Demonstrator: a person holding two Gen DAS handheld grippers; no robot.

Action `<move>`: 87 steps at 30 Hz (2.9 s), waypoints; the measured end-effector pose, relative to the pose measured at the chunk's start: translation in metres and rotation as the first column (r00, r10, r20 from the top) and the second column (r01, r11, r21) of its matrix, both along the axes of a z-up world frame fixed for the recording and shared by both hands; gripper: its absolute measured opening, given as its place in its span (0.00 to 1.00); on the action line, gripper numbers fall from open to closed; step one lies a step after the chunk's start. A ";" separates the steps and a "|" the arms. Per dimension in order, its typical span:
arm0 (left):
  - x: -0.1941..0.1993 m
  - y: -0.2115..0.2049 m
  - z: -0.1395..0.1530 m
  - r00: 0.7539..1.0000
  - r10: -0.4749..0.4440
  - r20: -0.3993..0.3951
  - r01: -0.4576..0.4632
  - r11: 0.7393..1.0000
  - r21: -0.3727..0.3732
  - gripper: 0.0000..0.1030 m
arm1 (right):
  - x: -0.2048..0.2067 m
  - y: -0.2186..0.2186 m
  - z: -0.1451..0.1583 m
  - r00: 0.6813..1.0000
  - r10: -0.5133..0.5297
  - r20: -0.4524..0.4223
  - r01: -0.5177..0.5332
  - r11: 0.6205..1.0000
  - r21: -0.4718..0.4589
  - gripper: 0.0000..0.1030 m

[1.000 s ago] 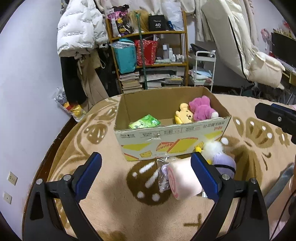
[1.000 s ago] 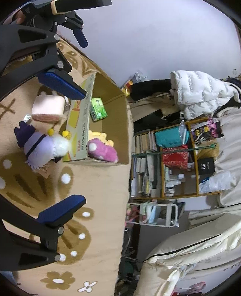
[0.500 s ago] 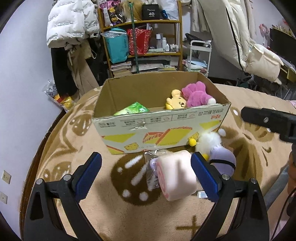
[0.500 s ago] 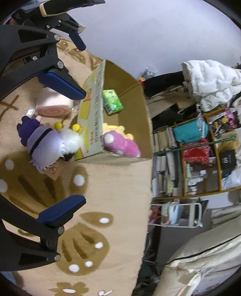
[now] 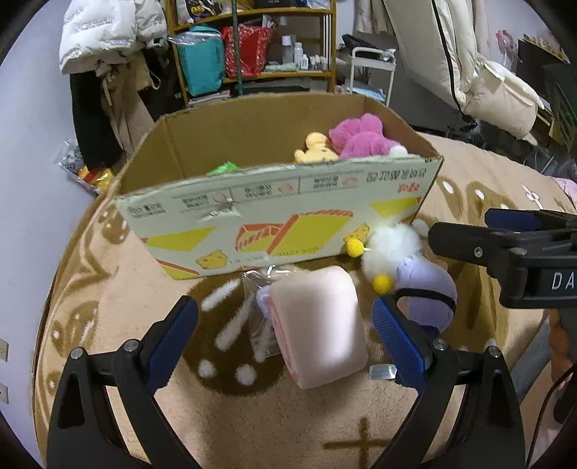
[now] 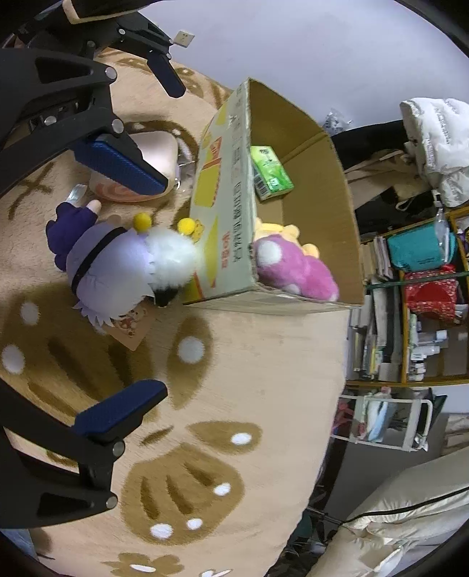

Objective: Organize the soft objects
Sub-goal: 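Grasp the pink roll plush with the left tool while the right tool grasps the white-purple doll, then carry both plushes over the box and open both tools to drop them in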

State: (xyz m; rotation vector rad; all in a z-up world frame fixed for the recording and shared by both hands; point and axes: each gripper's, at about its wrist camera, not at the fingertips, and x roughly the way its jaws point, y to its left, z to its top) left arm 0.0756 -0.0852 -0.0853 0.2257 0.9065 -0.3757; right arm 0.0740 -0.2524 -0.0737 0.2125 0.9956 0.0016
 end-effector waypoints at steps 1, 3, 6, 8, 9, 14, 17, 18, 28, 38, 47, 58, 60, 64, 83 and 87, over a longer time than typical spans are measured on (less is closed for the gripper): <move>0.001 -0.001 -0.002 1.000 -0.006 -0.010 0.006 1.000 0.000 0.93 | 0.001 0.000 -0.002 1.000 -0.002 -0.010 0.002 1.000 0.003 1.00; 0.002 -0.004 -0.006 1.000 -0.014 -0.025 0.014 1.000 0.006 0.93 | 0.003 -0.001 -0.007 0.999 -0.013 -0.040 0.013 1.000 0.007 1.00; 0.002 -0.007 -0.011 0.999 -0.025 -0.042 0.025 1.000 0.016 0.93 | 0.006 -0.004 -0.018 0.995 -0.016 -0.095 0.019 0.999 0.037 1.00; 0.002 -0.010 -0.014 0.998 -0.031 -0.052 0.032 0.999 0.021 0.93 | 0.007 -0.005 -0.025 0.992 -0.011 -0.125 0.019 0.998 0.062 1.00; 0.002 -0.011 -0.016 0.998 -0.034 -0.057 0.035 0.999 0.023 0.93 | 0.007 -0.005 -0.027 0.991 -0.010 -0.132 0.019 0.998 0.068 1.00; 0.005 -0.014 -0.025 0.994 -0.041 -0.099 0.043 0.999 0.025 0.93 | 0.011 0.000 -0.040 0.984 0.004 -0.179 0.011 0.997 0.078 1.00; 0.006 -0.016 -0.029 0.994 -0.036 -0.106 0.040 0.998 0.038 0.93 | 0.013 0.003 -0.048 0.978 0.010 -0.210 0.009 0.996 0.088 1.00; 0.007 -0.016 -0.030 0.993 -0.033 -0.109 0.038 0.999 0.038 0.93 | 0.013 0.004 -0.049 0.976 0.014 -0.217 0.007 0.996 0.093 0.99; 0.011 -0.009 -0.039 0.983 -0.025 -0.180 0.026 1.000 0.003 0.66 | 0.009 0.012 -0.060 0.961 0.056 -0.272 -0.005 0.983 0.185 0.72; -0.001 -0.005 -0.030 0.985 -0.040 -0.167 0.043 0.999 0.015 0.44 | 0.001 0.018 -0.044 0.976 0.051 -0.214 -0.030 0.995 0.098 0.71; -0.008 0.009 -0.016 0.993 0.009 -0.113 -0.007 1.000 0.021 0.41 | -0.008 0.012 -0.018 0.995 0.046 -0.090 -0.040 0.997 0.069 0.71; -0.023 0.027 0.012 0.998 0.064 -0.014 -0.064 0.998 -0.006 0.33 | -0.020 0.024 0.016 0.994 0.062 0.092 -0.059 0.998 -0.035 0.71; -0.026 0.029 0.017 0.997 0.076 0.009 -0.076 0.997 -0.011 0.33 | -0.023 0.022 0.022 0.990 0.057 0.128 -0.052 0.998 -0.039 0.71; -0.028 0.035 0.026 0.993 0.103 0.051 -0.102 0.995 -0.020 0.33 | -0.028 0.022 0.035 0.976 0.056 0.210 -0.046 0.998 -0.052 0.71; -0.031 0.053 0.083 0.929 0.174 0.326 -0.154 0.984 -0.086 0.33 | -0.027 0.031 0.082 0.889 0.085 0.449 -0.023 0.990 -0.141 0.71; -0.025 0.050 0.087 0.914 0.162 0.373 -0.145 0.987 -0.075 0.33 | -0.015 0.029 0.086 0.880 0.067 0.470 -0.001 0.990 -0.138 0.71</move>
